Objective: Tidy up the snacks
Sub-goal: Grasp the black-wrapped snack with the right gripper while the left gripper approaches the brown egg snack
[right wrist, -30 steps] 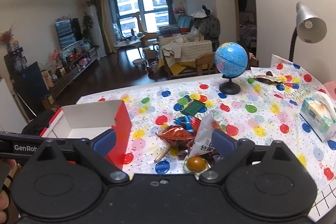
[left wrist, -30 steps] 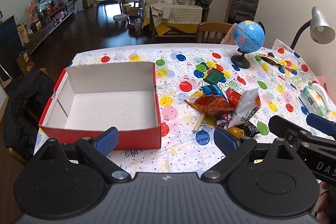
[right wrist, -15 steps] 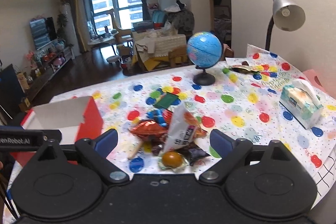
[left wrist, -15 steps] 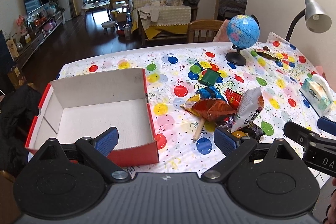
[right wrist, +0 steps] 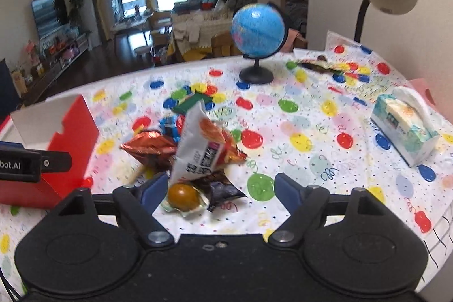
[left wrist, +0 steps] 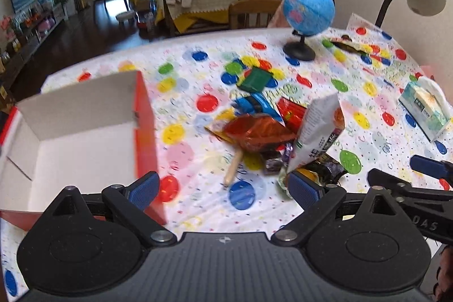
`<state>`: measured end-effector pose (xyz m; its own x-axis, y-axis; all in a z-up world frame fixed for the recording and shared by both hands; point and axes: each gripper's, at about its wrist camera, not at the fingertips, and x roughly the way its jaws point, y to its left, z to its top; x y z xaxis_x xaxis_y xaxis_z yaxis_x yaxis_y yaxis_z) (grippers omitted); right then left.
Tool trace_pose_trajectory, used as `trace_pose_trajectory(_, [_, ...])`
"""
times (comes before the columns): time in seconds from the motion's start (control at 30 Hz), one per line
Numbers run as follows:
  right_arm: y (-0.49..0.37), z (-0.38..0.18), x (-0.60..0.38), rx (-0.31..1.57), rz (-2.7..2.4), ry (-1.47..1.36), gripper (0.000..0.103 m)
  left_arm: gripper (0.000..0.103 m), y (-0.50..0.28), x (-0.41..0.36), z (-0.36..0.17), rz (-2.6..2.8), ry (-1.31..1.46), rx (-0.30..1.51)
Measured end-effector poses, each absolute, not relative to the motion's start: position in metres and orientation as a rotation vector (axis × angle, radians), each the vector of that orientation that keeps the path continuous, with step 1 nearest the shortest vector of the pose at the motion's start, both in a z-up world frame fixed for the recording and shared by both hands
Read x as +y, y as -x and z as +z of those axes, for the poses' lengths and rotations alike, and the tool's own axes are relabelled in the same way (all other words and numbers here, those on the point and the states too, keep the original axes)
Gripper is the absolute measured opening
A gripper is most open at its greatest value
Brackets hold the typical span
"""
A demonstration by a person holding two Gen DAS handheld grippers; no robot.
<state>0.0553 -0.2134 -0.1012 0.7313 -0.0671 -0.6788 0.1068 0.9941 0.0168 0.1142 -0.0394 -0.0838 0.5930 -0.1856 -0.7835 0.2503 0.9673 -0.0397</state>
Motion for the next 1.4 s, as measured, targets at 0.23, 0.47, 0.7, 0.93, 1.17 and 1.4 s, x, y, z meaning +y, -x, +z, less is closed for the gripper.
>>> trace_pose_trajectory(0.23, [-0.08,-0.125,-0.234,0.808,-0.021,-0.02,0.074,0.098,-0.133,-0.072,-0.104,-0.263,-0.087,0.95])
trace_pose_trajectory(0.47, [-0.101,-0.146,-0.245,0.85,0.042,-0.001,0.069,0.098,-0.153,-0.103,-0.098,-0.343,-0.087,0.912])
trace_pose_trajectory(0.7, [-0.121,-0.162,-0.251,0.892,0.11,0.013,0.066,0.097,-0.176,-0.135,-0.109,-0.348,-0.135,0.925])
trace_pose_trajectory(0.93, [-0.139,-0.176,-0.255,0.935,0.154,-0.008,0.061,0.097,-0.189,-0.155,-0.124,-0.408,-0.146,0.963])
trace_pose_trajectory(1.17, [-0.151,-0.185,-0.255,0.953,0.202,-0.024,0.052,0.097,-0.203,-0.162,-0.137,-0.394,-0.144,0.995])
trace_pose_trajectory(1.4, [-0.155,-0.189,-0.257,0.968,0.231,-0.054,0.047,0.084,-0.208,-0.168,-0.143,-0.411,-0.157,1.002])
